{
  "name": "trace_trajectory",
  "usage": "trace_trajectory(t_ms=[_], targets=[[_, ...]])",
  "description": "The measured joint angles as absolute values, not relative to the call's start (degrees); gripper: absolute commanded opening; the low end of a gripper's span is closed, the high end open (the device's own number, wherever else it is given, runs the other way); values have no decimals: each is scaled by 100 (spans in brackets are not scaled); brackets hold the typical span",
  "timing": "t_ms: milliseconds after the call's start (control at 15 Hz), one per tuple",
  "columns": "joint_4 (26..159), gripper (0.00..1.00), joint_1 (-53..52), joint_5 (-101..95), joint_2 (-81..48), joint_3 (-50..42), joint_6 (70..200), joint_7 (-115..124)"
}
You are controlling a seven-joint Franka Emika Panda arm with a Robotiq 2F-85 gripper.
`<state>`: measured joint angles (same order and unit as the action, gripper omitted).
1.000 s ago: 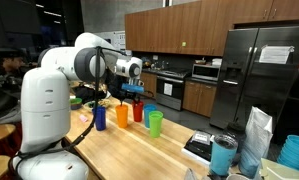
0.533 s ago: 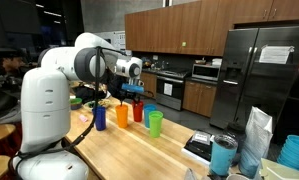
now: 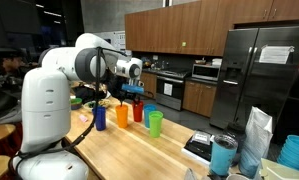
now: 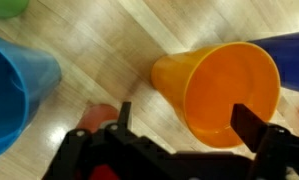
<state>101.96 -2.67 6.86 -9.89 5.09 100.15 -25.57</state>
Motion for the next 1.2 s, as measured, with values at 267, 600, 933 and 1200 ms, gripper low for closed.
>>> trace_trajectory(t_ms=[267, 600, 933, 1200], targets=[[10196, 100, -267, 687, -1007, 510, 10015, -2557], [10203, 100, -269, 687, -1023, 519, 10015, -2535], [10219, 100, -381, 647, -977, 581, 10019, -2052], [10314, 100, -508, 542, -819, 624, 10019, -1564]])
